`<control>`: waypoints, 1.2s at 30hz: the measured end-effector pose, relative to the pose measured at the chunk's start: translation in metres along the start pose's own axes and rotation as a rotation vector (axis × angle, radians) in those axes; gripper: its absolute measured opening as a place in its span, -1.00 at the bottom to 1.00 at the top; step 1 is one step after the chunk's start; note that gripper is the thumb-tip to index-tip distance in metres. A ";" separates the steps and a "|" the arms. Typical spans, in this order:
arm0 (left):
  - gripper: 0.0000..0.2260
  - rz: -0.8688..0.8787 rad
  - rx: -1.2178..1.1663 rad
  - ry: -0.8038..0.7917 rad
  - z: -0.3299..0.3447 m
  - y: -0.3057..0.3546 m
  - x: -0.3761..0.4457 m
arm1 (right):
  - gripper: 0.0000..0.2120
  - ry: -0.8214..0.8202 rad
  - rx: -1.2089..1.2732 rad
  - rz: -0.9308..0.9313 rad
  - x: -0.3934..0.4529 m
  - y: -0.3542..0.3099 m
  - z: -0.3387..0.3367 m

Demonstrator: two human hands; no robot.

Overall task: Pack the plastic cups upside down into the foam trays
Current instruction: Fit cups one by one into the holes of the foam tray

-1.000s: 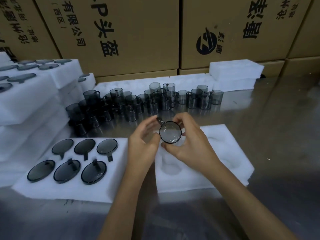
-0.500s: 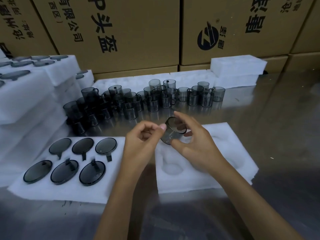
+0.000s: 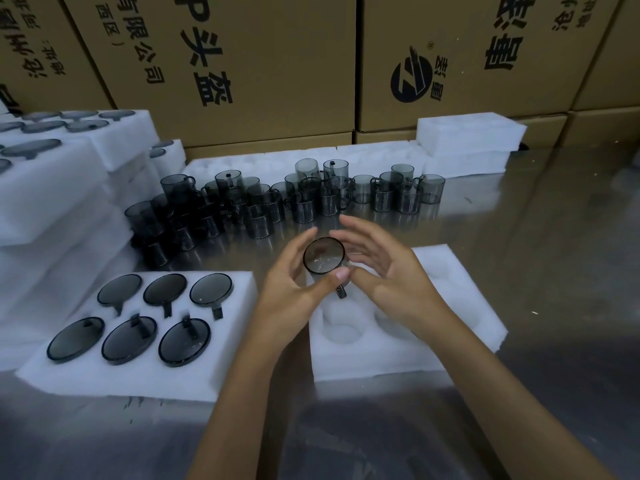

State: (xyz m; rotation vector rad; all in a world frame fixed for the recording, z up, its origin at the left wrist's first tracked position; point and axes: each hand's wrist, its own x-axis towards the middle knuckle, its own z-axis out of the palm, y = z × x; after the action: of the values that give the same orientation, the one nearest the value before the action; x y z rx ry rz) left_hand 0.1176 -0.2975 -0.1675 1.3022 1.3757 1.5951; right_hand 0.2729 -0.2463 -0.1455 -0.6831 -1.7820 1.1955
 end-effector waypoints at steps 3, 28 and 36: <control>-0.37 0.022 0.013 0.103 0.005 0.003 0.000 | -0.49 0.041 0.017 0.003 0.002 -0.001 0.000; -0.51 -0.120 0.252 0.056 0.003 -0.010 0.005 | -0.46 -0.039 -0.581 0.128 -0.001 0.006 -0.011; -0.49 -0.195 0.001 0.024 -0.003 -0.018 0.003 | -0.44 -0.163 -0.846 0.142 -0.001 0.012 -0.018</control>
State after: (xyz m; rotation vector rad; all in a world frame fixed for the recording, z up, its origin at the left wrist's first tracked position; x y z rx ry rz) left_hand 0.1113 -0.2917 -0.1844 1.1160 1.4702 1.4825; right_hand 0.2890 -0.2346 -0.1541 -1.2252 -2.4153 0.5427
